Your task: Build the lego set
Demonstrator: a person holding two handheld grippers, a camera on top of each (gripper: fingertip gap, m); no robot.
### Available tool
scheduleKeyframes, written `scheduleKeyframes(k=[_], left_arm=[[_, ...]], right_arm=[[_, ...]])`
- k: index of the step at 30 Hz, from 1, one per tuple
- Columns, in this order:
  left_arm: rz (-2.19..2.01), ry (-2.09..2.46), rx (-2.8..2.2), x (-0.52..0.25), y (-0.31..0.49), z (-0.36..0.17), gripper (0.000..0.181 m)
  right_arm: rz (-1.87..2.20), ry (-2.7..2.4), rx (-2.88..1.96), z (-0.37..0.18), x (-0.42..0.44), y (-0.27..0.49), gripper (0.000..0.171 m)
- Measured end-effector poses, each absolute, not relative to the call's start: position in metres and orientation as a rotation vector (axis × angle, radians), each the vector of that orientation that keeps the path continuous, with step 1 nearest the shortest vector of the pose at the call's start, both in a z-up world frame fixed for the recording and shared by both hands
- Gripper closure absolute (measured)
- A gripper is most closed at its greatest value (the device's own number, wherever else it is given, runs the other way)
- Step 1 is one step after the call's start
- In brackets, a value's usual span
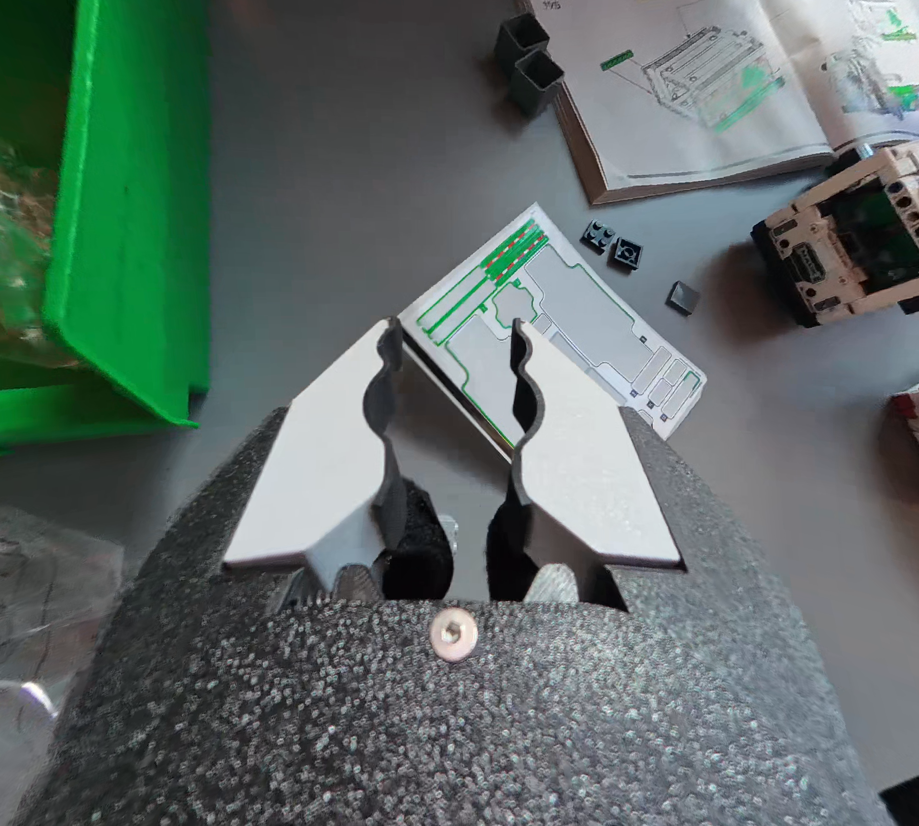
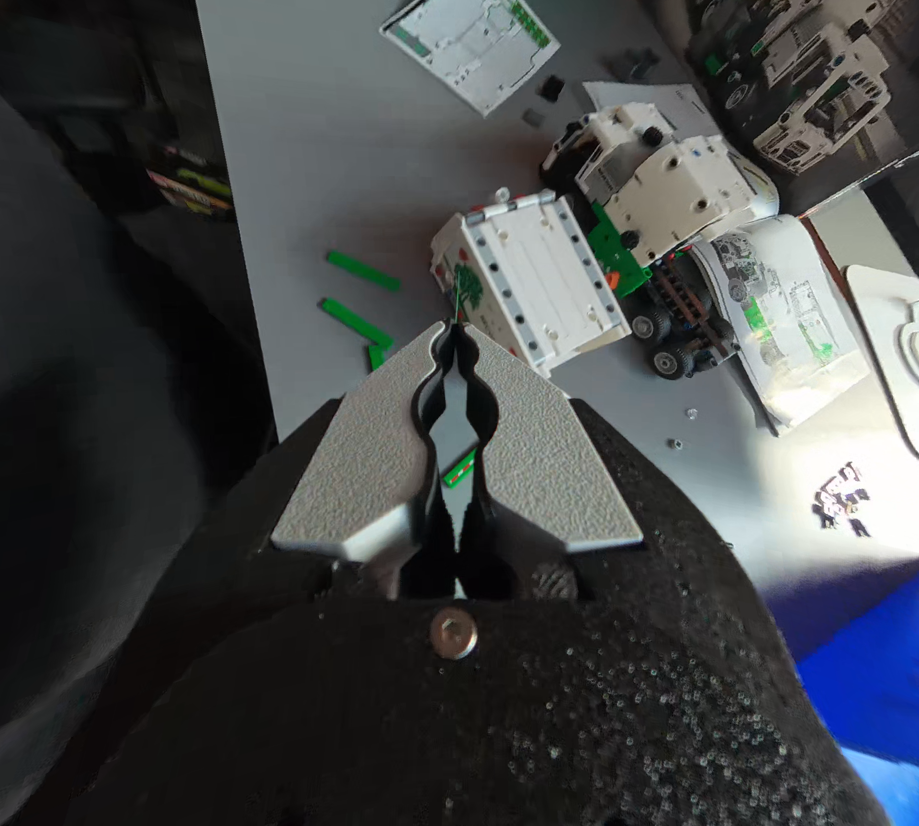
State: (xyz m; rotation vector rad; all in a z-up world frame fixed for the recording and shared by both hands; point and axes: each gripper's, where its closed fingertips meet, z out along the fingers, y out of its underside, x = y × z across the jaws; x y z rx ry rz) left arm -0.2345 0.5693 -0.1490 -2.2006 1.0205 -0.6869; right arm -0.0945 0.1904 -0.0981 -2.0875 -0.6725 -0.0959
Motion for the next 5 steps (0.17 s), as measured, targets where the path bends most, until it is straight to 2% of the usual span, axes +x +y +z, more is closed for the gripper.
scheduleKeyframes(k=[1, 5], left_arm=[[-0.649, 1.037, -2.143, -0.236, 0.565, -0.140, 0.139], [-0.711, 1.167, -1.871, -0.224, 0.503, -0.098, 0.141]], right_arm=[[-0.168, -0.732, -2.077, -0.105, -0.096, 0.182, 0.171], [-0.514, -1.018, -1.868, -0.129, -0.099, 0.165, 0.171]])
